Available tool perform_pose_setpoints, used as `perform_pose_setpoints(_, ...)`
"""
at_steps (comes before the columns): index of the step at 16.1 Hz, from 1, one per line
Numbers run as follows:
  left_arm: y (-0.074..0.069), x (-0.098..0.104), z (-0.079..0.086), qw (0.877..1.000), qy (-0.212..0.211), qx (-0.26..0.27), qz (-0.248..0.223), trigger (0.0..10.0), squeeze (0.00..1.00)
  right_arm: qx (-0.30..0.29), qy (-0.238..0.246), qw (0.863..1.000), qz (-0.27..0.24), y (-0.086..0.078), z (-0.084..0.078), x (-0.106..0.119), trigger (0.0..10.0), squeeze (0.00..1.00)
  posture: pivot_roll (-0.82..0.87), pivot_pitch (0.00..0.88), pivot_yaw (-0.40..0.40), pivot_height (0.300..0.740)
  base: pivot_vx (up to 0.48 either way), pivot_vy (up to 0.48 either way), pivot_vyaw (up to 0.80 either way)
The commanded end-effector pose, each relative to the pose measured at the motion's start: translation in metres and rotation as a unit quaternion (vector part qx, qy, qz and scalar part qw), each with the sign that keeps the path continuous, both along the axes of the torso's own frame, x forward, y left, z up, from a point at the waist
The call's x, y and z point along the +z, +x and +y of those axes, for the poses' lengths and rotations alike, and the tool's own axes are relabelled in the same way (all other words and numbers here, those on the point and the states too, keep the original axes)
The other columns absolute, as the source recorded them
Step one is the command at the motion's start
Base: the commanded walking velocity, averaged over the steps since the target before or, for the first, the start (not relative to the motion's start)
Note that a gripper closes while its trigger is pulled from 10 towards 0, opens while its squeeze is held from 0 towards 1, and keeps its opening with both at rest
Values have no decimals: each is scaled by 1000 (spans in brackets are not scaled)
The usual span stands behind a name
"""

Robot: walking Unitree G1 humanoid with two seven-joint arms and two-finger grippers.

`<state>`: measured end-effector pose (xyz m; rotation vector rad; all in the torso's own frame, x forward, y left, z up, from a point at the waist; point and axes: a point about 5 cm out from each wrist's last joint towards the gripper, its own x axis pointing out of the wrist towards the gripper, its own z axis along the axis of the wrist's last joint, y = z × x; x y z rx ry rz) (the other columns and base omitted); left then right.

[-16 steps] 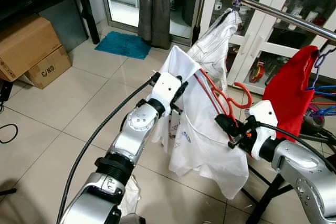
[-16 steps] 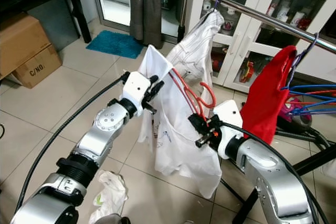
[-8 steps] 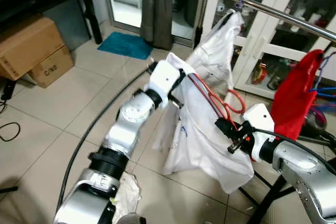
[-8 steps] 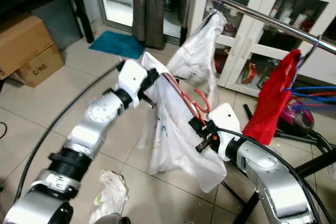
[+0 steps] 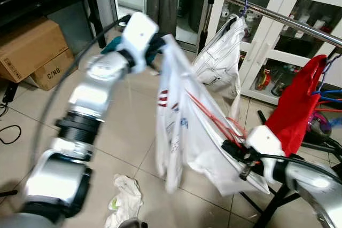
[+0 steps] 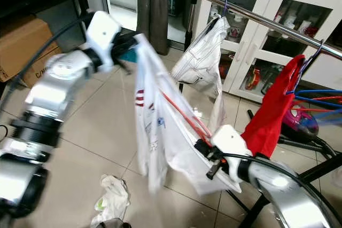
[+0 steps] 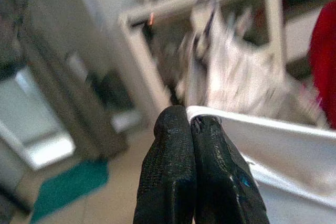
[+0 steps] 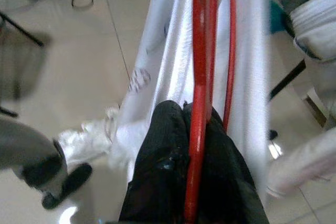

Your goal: Hang hanger

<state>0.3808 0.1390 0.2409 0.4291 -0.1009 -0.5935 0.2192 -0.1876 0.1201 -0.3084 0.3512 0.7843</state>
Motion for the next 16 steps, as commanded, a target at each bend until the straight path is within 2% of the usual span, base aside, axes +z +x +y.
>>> perform_pose_setpoints(1,8,-3,22,998,20,51,2,0,0,10,50,999,-11,-4,-5,12,10000,0,-1,11,-38,740,0,0,0)
perform_pose_setpoints(3,12,-34,54,990,32,128,42,0,0,65,148,987,-14,-15,5,31,10000,0,1,0,-45,740,0,0,0)
perform_pose_setpoints(5,12,-50,68,983,13,174,61,0,0,100,188,977,-1,-20,11,34,10000,0,-6,0,-49,740,0,0,0)
perform_pose_setpoints(6,12,-57,72,979,-10,192,73,0,0,112,215,970,3,-21,16,36,10000,0,-7,0,-47,740,0,0,0)
perform_pose_setpoints(8,11,-63,51,983,-48,155,84,0,0,17,266,963,-45,3,16,44,10000,0,21,0,-67,740,0,0,0)
perform_pose_setpoints(9,6,-63,27,990,-68,92,85,0,0,-62,321,943,-68,20,19,48,10000,0,22,0,-72,740,0,0,0)
perform_pose_setpoints(10,-4,-64,-2,992,-89,25,82,0,0,-121,365,921,-65,31,28,46,10000,0,36,0,-76,740,0,0,0)
perform_pose_setpoints(11,-17,-61,-31,989,-118,-30,79,0,0,-136,397,906,-65,36,40,47,10000,0,40,0,-74,740,0,0,0)
perform_pose_setpoints(12,-29,-58,-51,985,-141,-59,81,0,0,-144,435,886,-67,39,48,51,10000,0,43,0,-65,740,0,0,0)
perform_pose_setpoints(13,-41,-61,-66,984,-140,-79,83,0,0,-152,476,864,-69,44,53,57,10000,0,41,0,-58,740,0,0,0)
perform_pose_setpoints(14,-49,-65,-73,982,-141,-88,87,0,0,-155,484,858,-72,47,55,61,10000,0,36,0,-49,740,0,0,0)
perform_pose_setpoints(15,-52,-66,-73,982,-146,-82,88,0,0,-165,468,865,-77,48,54,61,10000,0,26,0,-39,740,0,0,0)
perform_pose_setpoints(16,-58,-70,-66,984,-145,-62,86,0,0,-203,378,898,-94,50,45,52,10000,0,21,0,-32,740,0,0,0)
